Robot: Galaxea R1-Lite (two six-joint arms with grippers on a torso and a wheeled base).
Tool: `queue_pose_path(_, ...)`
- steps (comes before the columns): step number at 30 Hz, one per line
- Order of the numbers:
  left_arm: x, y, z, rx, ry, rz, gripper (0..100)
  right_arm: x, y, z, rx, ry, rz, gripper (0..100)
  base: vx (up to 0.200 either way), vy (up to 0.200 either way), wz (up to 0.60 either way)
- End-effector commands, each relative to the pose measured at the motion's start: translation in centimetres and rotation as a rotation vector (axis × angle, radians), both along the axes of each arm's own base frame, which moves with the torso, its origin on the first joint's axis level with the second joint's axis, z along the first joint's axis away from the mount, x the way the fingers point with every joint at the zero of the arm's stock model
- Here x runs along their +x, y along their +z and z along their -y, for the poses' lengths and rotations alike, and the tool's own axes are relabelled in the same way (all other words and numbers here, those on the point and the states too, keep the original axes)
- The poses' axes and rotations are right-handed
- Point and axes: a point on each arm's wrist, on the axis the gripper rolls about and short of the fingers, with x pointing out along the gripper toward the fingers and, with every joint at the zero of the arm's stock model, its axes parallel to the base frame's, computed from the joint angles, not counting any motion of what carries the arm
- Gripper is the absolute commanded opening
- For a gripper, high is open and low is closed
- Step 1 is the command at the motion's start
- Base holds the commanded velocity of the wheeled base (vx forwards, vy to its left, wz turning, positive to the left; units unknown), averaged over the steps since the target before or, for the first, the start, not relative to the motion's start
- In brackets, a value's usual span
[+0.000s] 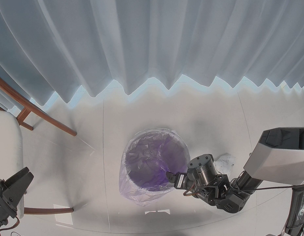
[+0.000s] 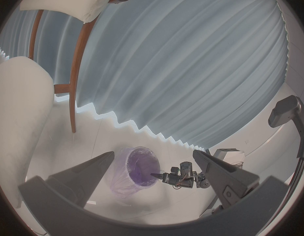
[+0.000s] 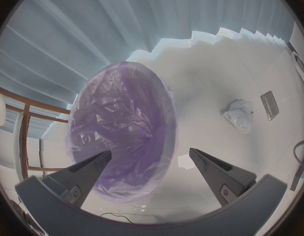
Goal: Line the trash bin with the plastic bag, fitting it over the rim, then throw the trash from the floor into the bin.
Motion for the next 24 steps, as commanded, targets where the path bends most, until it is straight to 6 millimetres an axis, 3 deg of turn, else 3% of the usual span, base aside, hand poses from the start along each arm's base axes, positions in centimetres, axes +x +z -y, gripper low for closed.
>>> queue_pose_path(1,0.0,0.0,0.0,0.000,-0.003,-0.002,100,1.0,0.3,0.8,0.004,-0.040,0.006,100,0.000,0.000,0.00)
queue_pose_path(13,0.0,-0.1,0.1,0.006,-0.015,-0.008,100,3.6,-0.5,-0.1,0.009,-0.071,0.003,100,0.000,0.000,0.00)
queue_pose_path(14,-0.1,-0.1,0.0,0.006,-0.015,-0.003,100,3.8,-0.6,-0.3,0.006,-0.071,-0.005,0,0.000,0.000,0.00)
queue_pose_path(21,0.0,-0.1,0.1,0.019,-0.016,0.000,100,4.2,-0.5,-0.7,0.018,-0.071,0.002,0,0.000,0.000,0.00)
queue_pose_path(24,0.2,0.8,0.1,0.018,-0.020,0.019,100,4.1,-0.4,-0.8,0.020,-0.069,0.004,0,0.000,0.000,0.00)
